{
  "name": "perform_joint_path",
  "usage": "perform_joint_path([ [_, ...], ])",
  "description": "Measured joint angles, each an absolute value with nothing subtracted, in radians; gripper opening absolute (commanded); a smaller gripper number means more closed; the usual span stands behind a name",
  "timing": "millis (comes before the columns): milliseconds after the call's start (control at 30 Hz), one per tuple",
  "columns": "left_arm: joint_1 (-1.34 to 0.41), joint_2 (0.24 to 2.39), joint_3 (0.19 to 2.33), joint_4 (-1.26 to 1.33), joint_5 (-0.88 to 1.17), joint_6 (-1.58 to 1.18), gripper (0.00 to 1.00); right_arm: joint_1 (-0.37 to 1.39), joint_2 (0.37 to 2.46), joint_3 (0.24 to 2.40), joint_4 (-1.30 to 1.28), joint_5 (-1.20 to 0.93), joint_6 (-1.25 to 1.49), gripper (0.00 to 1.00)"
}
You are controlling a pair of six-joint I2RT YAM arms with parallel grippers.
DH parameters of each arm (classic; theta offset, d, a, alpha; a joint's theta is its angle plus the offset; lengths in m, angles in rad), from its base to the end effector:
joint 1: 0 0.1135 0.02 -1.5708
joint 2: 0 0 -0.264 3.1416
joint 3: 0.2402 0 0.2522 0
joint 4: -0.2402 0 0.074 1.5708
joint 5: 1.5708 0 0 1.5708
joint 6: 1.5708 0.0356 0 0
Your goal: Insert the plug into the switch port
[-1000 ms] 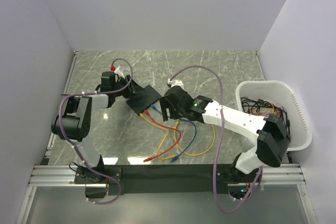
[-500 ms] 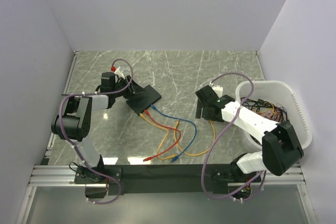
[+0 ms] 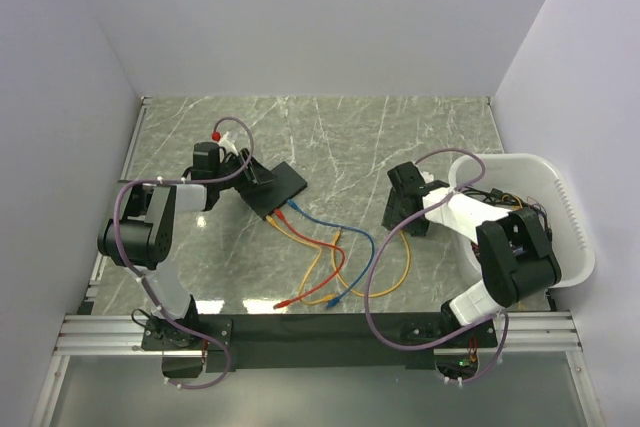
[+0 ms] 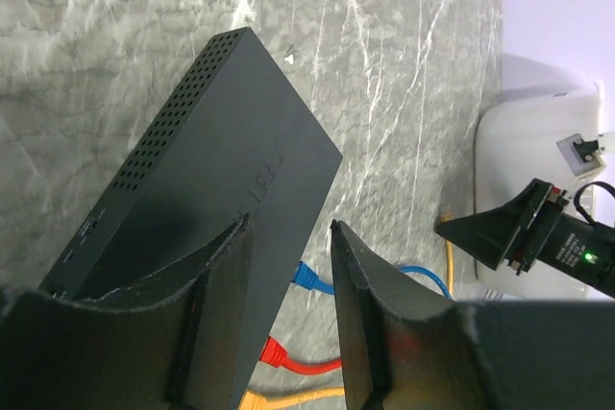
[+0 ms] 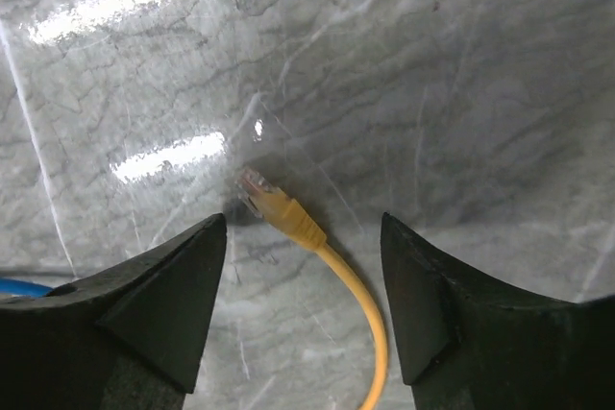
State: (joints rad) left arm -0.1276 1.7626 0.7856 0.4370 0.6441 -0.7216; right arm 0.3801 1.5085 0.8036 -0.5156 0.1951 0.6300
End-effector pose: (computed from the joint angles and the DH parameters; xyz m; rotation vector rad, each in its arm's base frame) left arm 0.3395 -0.0651 0.1505 -0.2437 2.2024 -1.1701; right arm 0.2499 0.0924 0.1617 0.3889 2.7149 -0.0001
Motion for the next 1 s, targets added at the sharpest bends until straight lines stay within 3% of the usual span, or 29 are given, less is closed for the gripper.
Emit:
perform_joint_path([
  [133,-0.128,1.762,0.785,0.438,0.648,-0.722,0.43,0.376,1.52,0.796,-0.485,0.179,0.62,0.56],
  [267,-0.128,1.762,0.785,0.437,0.65,-0.722,0.43,0.372,1.515,0.784,-0.458,0.173,0.611,0.31],
  [333,-0.128,1.76,0.785,0.437,0.65,-0.722,0.43,0.372,1.513,0.781,-0.449,0.171,0.606,0.24],
  [367,-0.128,1.758,0.785,0.437,0.65,-0.722,0.43,0.372,1.513,0.78,-0.445,0.167,0.605,0.13],
  [467,-0.128,1.75,0.785,0.437,0.65,-0.723,0.43,0.372,1.513,0.78,-0.439,0.155,0.598,0.04],
  [667,-0.13,1.738,0.785,0.447,0.65,-0.745,0.42,0.392,1.501,0.808,-0.469,0.142,0.582,0.01],
  [833,-0.154,1.705,0.786,0.442,0.649,-0.765,0.41,0.451,1.46,0.954,-0.548,0.138,0.557,0.0],
  [1000,-0.196,1.597,0.807,0.426,0.641,-0.785,0.42,0.532,1.341,1.056,-0.424,0.02,0.472,0.0],
])
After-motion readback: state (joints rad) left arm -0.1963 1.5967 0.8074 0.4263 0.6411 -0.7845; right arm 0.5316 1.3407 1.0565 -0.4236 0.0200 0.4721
